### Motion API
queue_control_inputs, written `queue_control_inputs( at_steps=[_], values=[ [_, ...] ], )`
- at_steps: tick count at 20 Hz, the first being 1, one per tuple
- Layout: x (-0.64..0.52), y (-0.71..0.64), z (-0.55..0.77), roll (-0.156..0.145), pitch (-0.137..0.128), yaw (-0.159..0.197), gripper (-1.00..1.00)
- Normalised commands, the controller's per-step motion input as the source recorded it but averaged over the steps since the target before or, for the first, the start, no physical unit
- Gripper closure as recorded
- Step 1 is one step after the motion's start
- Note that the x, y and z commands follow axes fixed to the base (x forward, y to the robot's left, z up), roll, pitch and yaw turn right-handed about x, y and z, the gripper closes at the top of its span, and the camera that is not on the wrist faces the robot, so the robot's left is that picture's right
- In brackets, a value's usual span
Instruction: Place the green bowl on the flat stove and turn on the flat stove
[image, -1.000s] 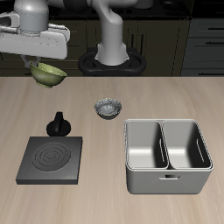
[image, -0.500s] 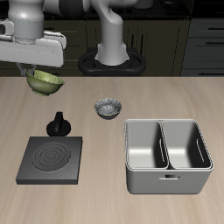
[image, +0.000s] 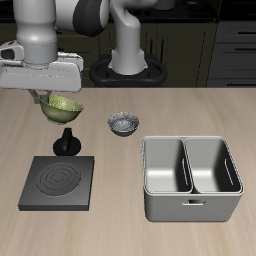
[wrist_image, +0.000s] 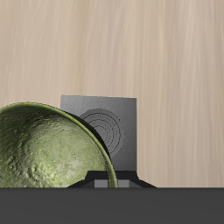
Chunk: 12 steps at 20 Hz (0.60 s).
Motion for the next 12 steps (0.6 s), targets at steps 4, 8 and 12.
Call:
queue_control_inputs(
  at_steps=[4,8,12],
  values=[
    [0.04,0.09,-0.27,0.018,0.021,-0.015,1.00],
    [0.02,-0.02,-0.18,0.016,-0.012,0.008,1.00],
    [0.01,-0.16,-0.20,0.009,-0.010,-0.023,1.00]
  ],
)
